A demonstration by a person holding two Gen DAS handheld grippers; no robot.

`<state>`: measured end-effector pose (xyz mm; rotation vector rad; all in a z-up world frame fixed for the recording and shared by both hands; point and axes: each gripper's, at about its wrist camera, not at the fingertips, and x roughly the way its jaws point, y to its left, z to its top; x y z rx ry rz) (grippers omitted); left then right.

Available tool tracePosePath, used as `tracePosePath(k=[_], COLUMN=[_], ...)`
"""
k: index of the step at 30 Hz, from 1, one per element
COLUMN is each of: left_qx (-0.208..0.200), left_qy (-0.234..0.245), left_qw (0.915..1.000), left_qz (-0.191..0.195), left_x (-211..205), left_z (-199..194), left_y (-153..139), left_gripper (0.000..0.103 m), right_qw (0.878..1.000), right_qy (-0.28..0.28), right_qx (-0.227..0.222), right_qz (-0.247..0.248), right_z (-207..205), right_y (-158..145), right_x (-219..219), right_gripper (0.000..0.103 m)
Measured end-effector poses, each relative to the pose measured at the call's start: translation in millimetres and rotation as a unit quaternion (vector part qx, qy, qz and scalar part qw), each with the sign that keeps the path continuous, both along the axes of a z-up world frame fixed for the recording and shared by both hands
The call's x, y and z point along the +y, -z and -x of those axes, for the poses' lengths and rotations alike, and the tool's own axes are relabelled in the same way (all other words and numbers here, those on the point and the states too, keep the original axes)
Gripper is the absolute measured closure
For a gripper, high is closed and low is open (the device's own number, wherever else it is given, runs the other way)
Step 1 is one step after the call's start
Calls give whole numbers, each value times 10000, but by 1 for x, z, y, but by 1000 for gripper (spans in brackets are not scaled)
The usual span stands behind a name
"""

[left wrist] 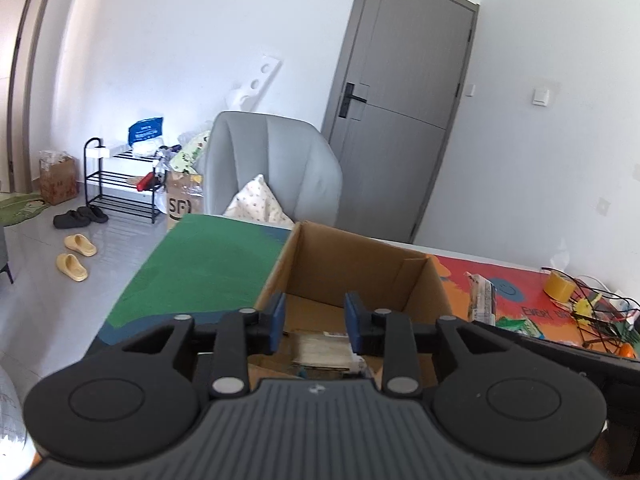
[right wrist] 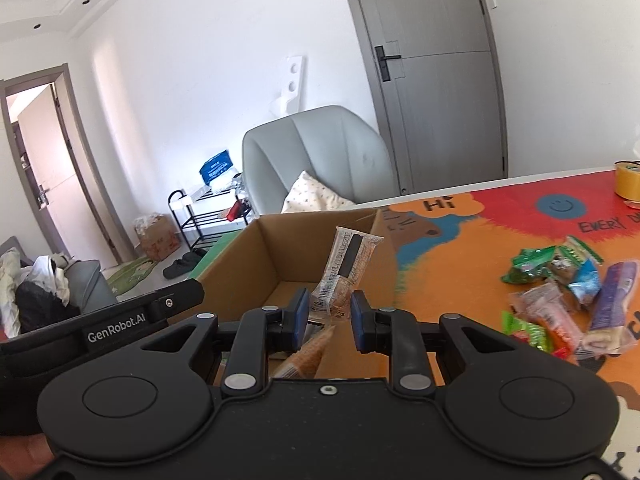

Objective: Organize snacks
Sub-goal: 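Release the blue candy into the box with left tool while right tool releases clear bag, then grasp the red candy bar with left tool while right tool grasps purple-wrapped bread bag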

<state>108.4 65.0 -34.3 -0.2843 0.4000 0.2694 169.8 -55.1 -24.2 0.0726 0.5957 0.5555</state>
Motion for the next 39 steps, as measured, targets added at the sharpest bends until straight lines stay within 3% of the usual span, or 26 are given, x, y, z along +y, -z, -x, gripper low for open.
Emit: tracePosePath(k=[4, 10, 15, 19, 29, 32, 39], left_qx=[-78, -94, -143, -113, -53, -75, 26], left_qy=[-71, -249, -367, -327, -145, -88, 156], left_qw=[9999, 9996, 9992, 9994, 9998, 9997, 9995], left_qz=[91, 126, 32, 51, -139, -236, -290], left_x=[8, 16, 15, 8, -28, -40, -69], left_z=[7, 15, 16, 15, 8, 8, 4], left_y=[-1, 0, -1, -1, -3, -5, -9], left_gripper=[65, 46, 24, 20, 16, 9, 9], right_qw=[9999, 10000, 9996, 9989, 9954, 9933, 9907], right_qy=[-103, -26, 252, 451, 939, 1145, 1354], right_qx=[-18, 2, 24, 61, -100, -50, -15], right_qz=[75, 91, 114, 137, 164, 117, 151], right_z=[3, 5, 4, 5, 14, 13, 18], right_y=[-1, -4, -2, 0, -1, -2, -4], right_x=[8, 5, -12, -28, -74, -93, -123], right_gripper=[78, 75, 71, 62, 23, 17, 6])
